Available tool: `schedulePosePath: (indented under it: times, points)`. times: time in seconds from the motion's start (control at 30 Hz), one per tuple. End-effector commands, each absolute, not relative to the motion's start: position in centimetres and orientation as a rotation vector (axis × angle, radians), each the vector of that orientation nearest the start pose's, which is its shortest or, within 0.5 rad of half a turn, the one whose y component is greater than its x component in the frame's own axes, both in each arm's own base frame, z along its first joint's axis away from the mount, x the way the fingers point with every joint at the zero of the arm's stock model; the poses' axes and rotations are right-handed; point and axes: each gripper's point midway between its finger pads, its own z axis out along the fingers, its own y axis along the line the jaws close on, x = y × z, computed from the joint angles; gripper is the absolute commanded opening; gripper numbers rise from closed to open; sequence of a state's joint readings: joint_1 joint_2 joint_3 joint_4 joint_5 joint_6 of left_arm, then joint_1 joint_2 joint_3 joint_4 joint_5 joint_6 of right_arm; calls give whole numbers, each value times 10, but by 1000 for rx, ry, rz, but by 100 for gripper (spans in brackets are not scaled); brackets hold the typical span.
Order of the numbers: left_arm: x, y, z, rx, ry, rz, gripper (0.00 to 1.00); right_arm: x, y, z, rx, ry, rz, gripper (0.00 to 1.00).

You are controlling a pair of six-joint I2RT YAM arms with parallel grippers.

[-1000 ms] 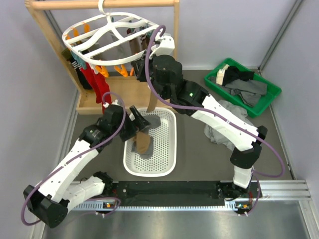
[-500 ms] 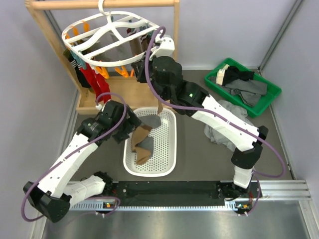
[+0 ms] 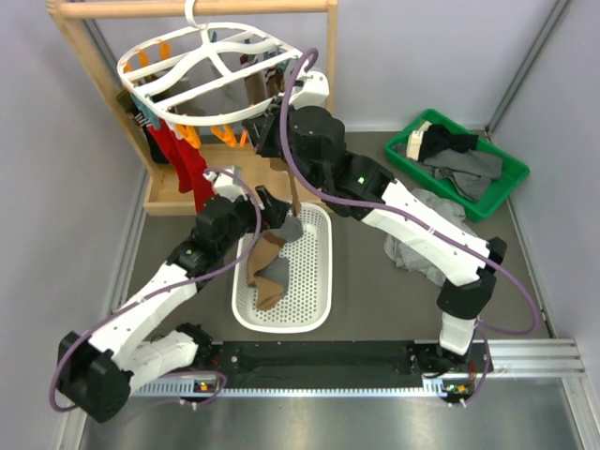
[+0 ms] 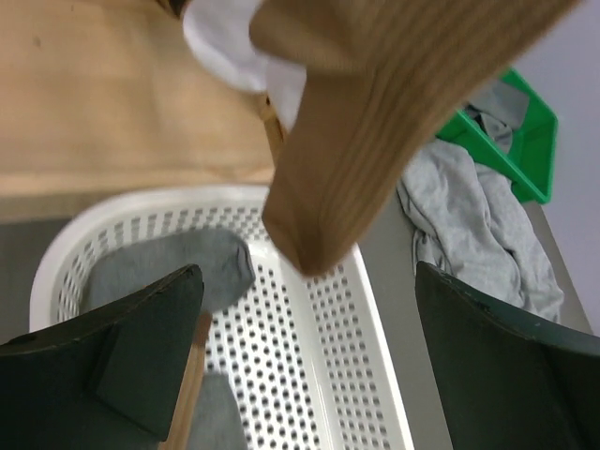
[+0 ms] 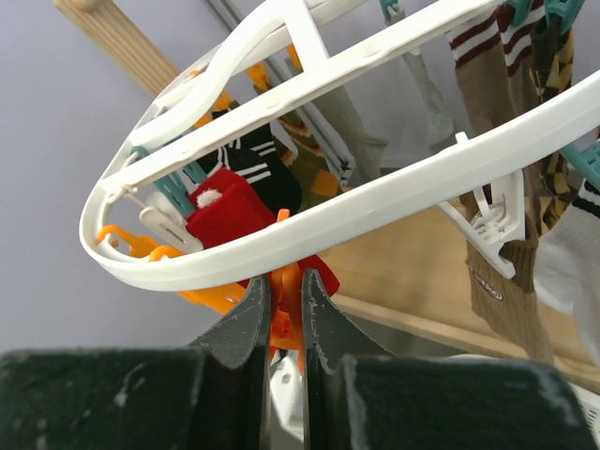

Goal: Remove the socks clipped to the hanger

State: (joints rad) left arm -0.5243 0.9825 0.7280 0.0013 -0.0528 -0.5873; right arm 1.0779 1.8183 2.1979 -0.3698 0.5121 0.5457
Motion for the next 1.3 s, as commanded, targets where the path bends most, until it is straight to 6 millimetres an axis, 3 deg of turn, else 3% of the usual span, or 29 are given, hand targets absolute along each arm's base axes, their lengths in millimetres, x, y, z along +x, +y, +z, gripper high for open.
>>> schedulePosePath:
  times: [0.0,0.23,0.4,0.63,0.7,0.77,0.8,0.9,1.07,1.27]
  points:
    - [340,-205,290,1,1639,-714,99,286,418,528,25,1544,1009,0]
    - [369,-232,283,31,1633,-764,99,285,417,529,41,1534,1023,0]
    - [376,-248,277,49,1614,-828,99,286,419,525,43,1539,1029,0]
    - [389,-253,252,41,1668,-805,96,285,420,526,36,1538,1032,0]
    - [391,-254,248,41,1675,-801,89,284,419,527,34,1536,1036,0]
    - [390,-256,248,59,1686,-808,56,284,419,525,31,1537,1035,0]
    - [389,-259,249,76,1692,-818,31,285,419,526,33,1534,1036,0]
    - [378,-256,251,80,1720,-827,1,285,419,523,14,1534,1018,6]
    - [346,-244,262,76,1722,-871,0,293,405,516,-35,1536,866,38]
    - [307,-230,268,91,1724,-921,0,277,387,520,-163,1545,823,61]
